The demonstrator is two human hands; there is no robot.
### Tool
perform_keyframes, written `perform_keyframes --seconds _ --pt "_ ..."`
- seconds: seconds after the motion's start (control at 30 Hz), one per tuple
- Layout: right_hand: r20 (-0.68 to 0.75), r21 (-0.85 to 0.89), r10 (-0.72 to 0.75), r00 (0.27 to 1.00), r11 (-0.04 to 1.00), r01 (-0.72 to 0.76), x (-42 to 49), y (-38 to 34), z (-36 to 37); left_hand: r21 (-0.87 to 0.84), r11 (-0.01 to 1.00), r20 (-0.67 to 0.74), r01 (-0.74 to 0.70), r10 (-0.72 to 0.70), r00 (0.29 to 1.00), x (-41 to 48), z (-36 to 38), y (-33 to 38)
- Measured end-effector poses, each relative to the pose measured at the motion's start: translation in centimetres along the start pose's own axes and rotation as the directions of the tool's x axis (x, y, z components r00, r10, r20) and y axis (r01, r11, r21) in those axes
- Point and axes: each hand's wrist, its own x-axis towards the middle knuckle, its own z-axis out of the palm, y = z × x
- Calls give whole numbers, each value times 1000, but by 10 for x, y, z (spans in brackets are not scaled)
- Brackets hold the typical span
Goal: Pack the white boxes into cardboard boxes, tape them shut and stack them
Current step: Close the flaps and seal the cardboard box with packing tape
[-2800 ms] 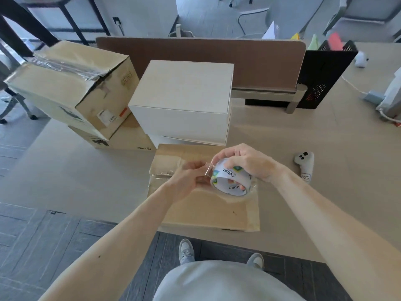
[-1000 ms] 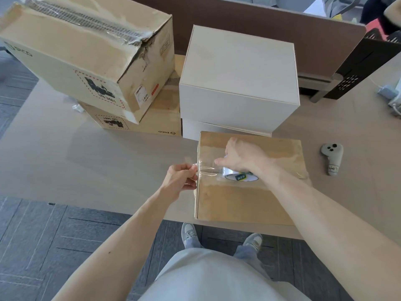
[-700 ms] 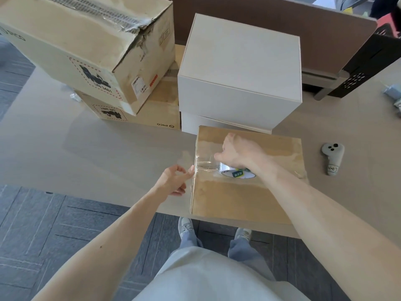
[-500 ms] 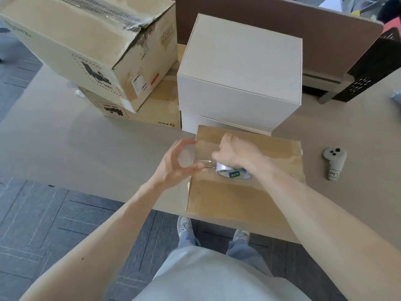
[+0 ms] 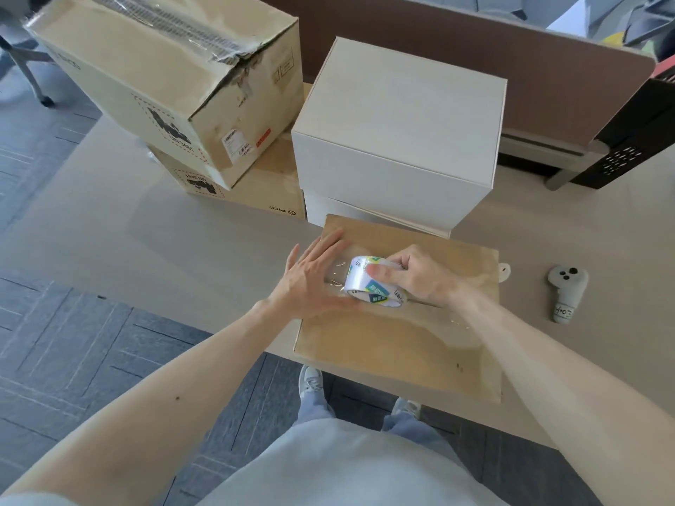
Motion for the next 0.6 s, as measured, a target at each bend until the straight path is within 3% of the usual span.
perform_keyframes --seconds 0.13,0.43,0.6 --pt "-41 -23 -21 999 1000 20 0 -5 -2 39 999 58 11 -13 998 1 -5 1" --pt "-117 -260 -31 993 966 0 -33 12 -30 108 994 93 15 -25 995 0 -9 9" --pt "-106 -213 2 994 977 -24 -28 20 -26 333 943 77 2 -29 997 -1 -11 16"
